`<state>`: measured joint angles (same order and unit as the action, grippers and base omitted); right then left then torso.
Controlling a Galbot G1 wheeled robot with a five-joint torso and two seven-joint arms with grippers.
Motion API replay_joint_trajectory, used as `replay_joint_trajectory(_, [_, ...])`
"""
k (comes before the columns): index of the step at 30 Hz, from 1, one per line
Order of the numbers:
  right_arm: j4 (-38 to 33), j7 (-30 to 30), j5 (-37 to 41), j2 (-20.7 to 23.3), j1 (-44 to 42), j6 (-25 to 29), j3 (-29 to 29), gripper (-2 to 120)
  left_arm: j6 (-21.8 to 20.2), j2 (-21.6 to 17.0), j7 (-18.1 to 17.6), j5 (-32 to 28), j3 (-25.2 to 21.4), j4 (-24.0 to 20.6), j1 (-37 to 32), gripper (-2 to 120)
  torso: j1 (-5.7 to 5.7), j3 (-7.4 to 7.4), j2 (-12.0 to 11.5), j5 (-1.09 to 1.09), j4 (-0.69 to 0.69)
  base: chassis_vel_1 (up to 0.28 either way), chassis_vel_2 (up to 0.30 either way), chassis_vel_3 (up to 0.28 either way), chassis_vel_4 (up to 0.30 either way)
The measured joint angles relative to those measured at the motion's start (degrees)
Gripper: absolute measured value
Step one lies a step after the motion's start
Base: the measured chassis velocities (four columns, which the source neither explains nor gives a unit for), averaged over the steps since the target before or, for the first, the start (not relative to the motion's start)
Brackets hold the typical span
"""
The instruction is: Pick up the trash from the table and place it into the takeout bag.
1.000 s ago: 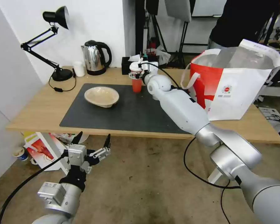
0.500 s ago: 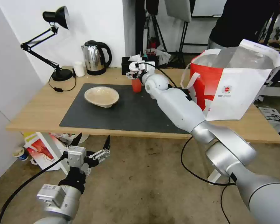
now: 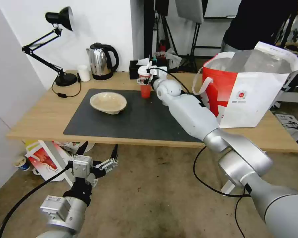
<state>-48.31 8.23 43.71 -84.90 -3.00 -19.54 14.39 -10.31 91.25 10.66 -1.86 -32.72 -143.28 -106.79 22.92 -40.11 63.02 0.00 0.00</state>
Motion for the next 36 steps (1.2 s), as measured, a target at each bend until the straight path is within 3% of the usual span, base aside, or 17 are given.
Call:
replay_joint_trajectory(6, [1.08, -1.69, -0.72, -0.44, 0.06, 0.10, -0.25, 89, 0.02, -0.01, 0.02, -0.03, -0.01, 0.00, 0.22, 100, 0.00, 0.00, 0.00, 0.00, 0.00, 0.000, 0.000, 0.000, 0.000])
replay_joint_trajectory(18, [0.51, -2.26, -0.96, -0.19, -0.89, 0.34, -0.48, 48, 0.20, -0.05, 0.02, -0.33, -0.03, 0.00, 0.55, 100, 0.00, 0.00, 0.00, 0.00, 0.01, 0.000, 0.000, 0.000, 0.000])
replay_joint_trajectory(25, [-2.22, -1.85, -0.32, 1.62, -1.27, 0.05, -0.46, 34, 0.22, -0.15, 0.05, -0.36, -0.01, 0.00, 0.64, 100, 0.00, 0.00, 0.00, 0.00, 0.00, 0.000, 0.000, 0.000, 0.000])
replay_joint_trajectory(30, [-7.29, -0.15, 1.48, 4.52, -1.72, -0.27, -0.35, 24, 0.29, -0.22, 0.07, -0.39, -0.09, 0.01, 0.55, 99, 0.00, -0.01, 0.00, 0.01, 0.00, 0.000, 0.000, 0.000, 0.000])
replay_joint_trajectory(36, [-19.46, 3.21, 9.44, 11.73, 0.76, -4.45, -0.24, 10, 0.30, -0.40, 0.05, -0.60, -0.36, 0.01, 0.67, 99, 0.00, 0.00, 0.00, 0.01, -0.01, 0.000, 0.000, 0.000, 0.000])
